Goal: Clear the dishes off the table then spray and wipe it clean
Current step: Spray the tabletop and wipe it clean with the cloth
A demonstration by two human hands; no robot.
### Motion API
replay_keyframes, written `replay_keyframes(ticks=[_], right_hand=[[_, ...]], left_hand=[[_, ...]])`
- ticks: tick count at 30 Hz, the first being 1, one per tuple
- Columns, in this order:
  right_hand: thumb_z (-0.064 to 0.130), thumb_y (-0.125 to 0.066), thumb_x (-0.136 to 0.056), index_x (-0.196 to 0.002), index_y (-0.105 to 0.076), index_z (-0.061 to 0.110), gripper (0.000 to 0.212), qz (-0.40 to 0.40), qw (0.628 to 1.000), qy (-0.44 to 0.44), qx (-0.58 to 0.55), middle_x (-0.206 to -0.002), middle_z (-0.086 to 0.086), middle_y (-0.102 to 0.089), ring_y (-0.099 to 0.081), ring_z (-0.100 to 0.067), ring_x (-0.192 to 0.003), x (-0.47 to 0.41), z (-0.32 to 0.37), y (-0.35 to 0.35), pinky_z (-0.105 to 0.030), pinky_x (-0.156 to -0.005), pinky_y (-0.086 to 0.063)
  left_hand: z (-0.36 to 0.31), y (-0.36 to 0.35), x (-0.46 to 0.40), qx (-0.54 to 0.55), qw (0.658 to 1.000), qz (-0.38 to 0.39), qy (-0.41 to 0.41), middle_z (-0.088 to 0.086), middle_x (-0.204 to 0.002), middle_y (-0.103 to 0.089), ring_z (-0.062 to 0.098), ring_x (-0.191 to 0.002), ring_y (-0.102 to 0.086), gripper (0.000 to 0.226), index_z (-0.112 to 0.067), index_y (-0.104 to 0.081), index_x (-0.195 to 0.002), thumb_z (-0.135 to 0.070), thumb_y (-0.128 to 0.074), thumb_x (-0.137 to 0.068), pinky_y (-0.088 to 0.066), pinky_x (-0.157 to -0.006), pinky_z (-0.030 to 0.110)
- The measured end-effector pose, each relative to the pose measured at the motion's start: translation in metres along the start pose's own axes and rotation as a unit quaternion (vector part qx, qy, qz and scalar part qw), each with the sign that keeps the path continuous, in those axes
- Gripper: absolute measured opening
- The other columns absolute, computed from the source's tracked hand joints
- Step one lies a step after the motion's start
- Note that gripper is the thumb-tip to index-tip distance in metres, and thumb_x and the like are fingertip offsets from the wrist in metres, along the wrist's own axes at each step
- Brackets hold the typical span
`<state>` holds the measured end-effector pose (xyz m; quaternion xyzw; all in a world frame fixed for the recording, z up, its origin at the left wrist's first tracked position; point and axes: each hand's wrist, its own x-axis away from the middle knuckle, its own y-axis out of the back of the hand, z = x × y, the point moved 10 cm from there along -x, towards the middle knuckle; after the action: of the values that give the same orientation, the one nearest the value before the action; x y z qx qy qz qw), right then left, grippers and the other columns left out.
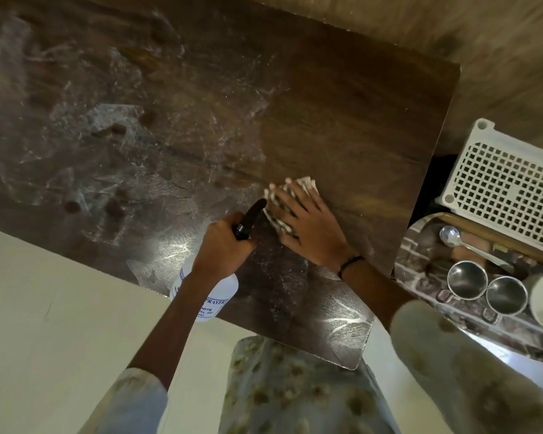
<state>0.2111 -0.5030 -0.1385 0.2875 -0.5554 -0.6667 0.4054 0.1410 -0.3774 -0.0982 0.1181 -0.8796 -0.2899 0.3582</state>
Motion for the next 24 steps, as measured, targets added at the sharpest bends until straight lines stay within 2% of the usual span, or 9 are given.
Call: replay_keyframes(ticks=[2,4,7,10,14,18,21,24], right_hand=[[0.047,-0.040,-0.096,-0.154,-0.025,0.025,0.064,0.020,1.000,0.017,0.015,-0.162,-0.004,-0.020,-0.012,-0.029,-0.151,0.024,-0.015,0.002,-0.049,-0.122,-0.013],[0.049,-0.037,-0.096,-0.155,-0.022,0.027,0.064,0.026,0.999,-0.002,0.031,-0.162,-0.003,-0.019,-0.012,-0.029,-0.151,0.028,-0.039,0.008,-0.049,-0.122,-0.013],[0.044,-0.037,-0.098,-0.154,-0.024,0.028,0.060,0.004,0.996,-0.091,0.013,-0.162,-0.003,-0.021,-0.013,-0.030,-0.150,0.000,-0.060,0.015,-0.048,-0.122,-0.013],[0.043,-0.035,-0.100,-0.153,-0.028,0.027,0.056,-0.027,0.987,-0.154,-0.018,-0.162,-0.003,-0.022,-0.011,-0.031,-0.150,-0.034,-0.047,0.013,-0.049,-0.121,-0.010],[0.042,-0.039,-0.100,-0.153,-0.030,0.025,0.056,-0.025,0.995,-0.092,-0.031,-0.161,-0.005,-0.024,-0.013,-0.032,-0.150,-0.044,0.012,-0.001,-0.051,-0.122,-0.008],[0.045,-0.045,-0.095,-0.153,-0.030,0.026,0.063,0.024,1.000,-0.005,0.005,-0.163,-0.004,-0.018,-0.010,-0.030,-0.151,0.012,0.029,-0.013,-0.052,-0.120,-0.016],[0.048,-0.042,-0.095,-0.155,-0.023,0.029,0.066,0.037,0.998,-0.050,0.015,-0.163,-0.002,-0.016,-0.008,-0.029,-0.151,0.038,-0.014,-0.006,-0.053,-0.119,-0.019],[0.044,-0.039,-0.097,-0.154,-0.024,0.029,0.061,0.015,0.992,-0.124,0.016,-0.163,-0.002,-0.019,-0.011,-0.028,-0.151,0.020,-0.038,0.005,-0.049,-0.121,-0.014]], left_hand=[[0.001,0.000,-0.001,-0.009,1.000,0.010,-0.007,0.016,-0.081,-0.068,0.030,-0.070,-0.063,0.015,-0.007,-0.065,-0.095,-0.006,-0.063,-0.080,-0.053,-0.066,0.039],[0.002,-0.001,-0.001,-0.010,1.000,0.022,-0.009,0.016,-0.082,-0.068,0.029,-0.071,-0.064,0.012,-0.006,-0.063,-0.093,-0.007,-0.063,-0.081,-0.053,-0.067,0.038],[0.006,-0.001,-0.002,-0.010,0.999,0.033,-0.011,0.016,-0.082,-0.067,0.029,-0.073,-0.064,0.010,-0.006,-0.063,-0.092,-0.008,-0.063,-0.081,-0.053,-0.067,0.039],[0.010,0.002,-0.002,-0.012,0.999,0.029,-0.014,0.016,-0.080,-0.067,0.029,-0.072,-0.063,0.007,-0.006,-0.063,-0.087,-0.009,-0.063,-0.080,-0.053,-0.066,0.041],[0.013,0.005,-0.002,-0.015,0.999,0.024,-0.023,0.014,-0.077,-0.067,0.030,-0.072,-0.062,0.006,-0.007,-0.062,-0.084,-0.007,-0.063,-0.078,-0.051,-0.067,0.041],[0.012,0.005,0.000,-0.012,0.999,0.037,-0.036,0.008,-0.068,-0.062,0.025,-0.063,-0.056,0.004,-0.007,-0.061,-0.084,-0.007,-0.063,-0.080,-0.044,-0.058,0.031],[0.017,0.002,0.000,-0.018,0.998,0.056,-0.033,0.010,-0.076,-0.064,0.024,-0.069,-0.061,0.007,-0.011,-0.059,-0.088,-0.010,-0.063,-0.082,-0.051,-0.065,0.035],[0.023,-0.002,-0.001,-0.022,0.997,0.064,-0.037,0.011,-0.076,-0.065,0.027,-0.070,-0.063,0.009,-0.013,-0.060,-0.087,-0.009,-0.064,-0.079,-0.054,-0.066,0.041]])
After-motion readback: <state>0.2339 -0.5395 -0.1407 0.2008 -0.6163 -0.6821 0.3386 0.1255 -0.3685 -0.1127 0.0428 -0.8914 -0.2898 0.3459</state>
